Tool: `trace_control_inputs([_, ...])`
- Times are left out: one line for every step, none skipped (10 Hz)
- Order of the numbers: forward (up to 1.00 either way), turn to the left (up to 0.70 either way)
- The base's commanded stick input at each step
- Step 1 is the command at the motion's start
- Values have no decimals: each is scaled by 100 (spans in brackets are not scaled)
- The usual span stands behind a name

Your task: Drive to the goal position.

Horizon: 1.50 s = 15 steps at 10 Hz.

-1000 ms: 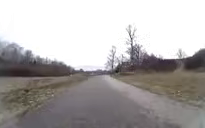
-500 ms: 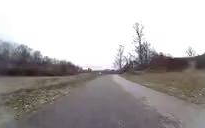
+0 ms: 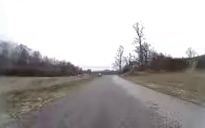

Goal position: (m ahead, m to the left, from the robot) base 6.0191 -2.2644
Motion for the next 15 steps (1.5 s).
trace_control_inputs([100,0])
trace_control_inputs([100,0])
trace_control_inputs([100,0])
trace_control_inputs([100,0])
trace_control_inputs([100,0])
trace_control_inputs([100,0])
trace_control_inputs([100,0])
trace_control_inputs([100,0])
trace_control_inputs([100,0])
trace_control_inputs([100,0])
trace_control_inputs([100,0])
trace_control_inputs([100,0])
trace_control_inputs([100,0])
trace_control_inputs([100,0])
trace_control_inputs([100,0])
